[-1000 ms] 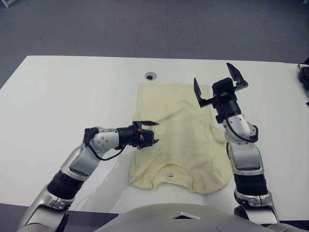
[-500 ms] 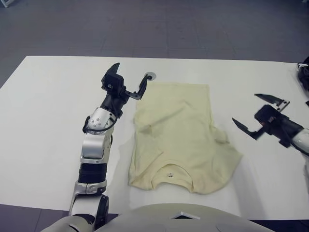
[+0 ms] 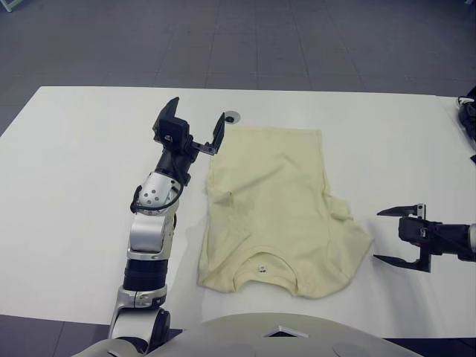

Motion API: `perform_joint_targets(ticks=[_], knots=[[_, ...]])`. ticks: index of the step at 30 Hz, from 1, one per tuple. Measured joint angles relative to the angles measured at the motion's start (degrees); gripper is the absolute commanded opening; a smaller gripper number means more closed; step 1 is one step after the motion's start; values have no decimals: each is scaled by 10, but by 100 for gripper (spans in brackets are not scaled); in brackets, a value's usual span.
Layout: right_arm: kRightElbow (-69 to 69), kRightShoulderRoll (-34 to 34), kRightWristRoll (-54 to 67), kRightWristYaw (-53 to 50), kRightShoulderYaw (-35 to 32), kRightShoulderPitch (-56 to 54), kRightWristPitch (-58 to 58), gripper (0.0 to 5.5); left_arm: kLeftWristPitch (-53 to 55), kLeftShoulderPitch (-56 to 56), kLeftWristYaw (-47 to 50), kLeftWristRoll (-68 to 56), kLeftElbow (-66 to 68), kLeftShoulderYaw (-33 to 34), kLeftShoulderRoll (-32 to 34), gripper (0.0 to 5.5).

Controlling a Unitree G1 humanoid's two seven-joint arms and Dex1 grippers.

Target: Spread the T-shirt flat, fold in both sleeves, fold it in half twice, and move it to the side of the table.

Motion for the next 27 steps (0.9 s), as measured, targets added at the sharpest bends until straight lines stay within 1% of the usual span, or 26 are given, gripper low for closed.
perform_joint_targets(ticks=[2, 3, 4, 6, 12, 13, 18, 24, 27], knots=[[11, -3, -10, -1, 17, -24, -5, 496, -2, 0, 2, 4, 0, -1, 1, 540], [17, -4, -15, -2, 27, -36, -11, 473, -2, 0, 5, 7, 0, -4, 1, 540], [22, -5, -20, -4, 35, -44, -18, 471, -2, 0, 5, 9, 0, -6, 1, 540], [23, -8, -26, -7, 42, -48, -27, 435, -2, 0, 5, 10, 0, -12, 1, 540], [20, -16, -26, -12, 53, -45, -40, 344, -1, 2, 6, 10, -8, -18, 2, 540], [18, -17, -25, -12, 55, -44, -40, 337, 2, 3, 6, 8, -12, -17, 2, 540], [9, -22, -23, -11, 56, -34, -40, 245, 18, 3, 6, -2, -18, -9, 2, 540], [-3, -26, -22, -8, 62, -25, -39, 155, 24, 3, 5, -3, -22, -11, 2, 540], [-4, -26, -22, -8, 63, -23, -42, 100, 25, 3, 5, -3, -23, -12, 1, 540]])
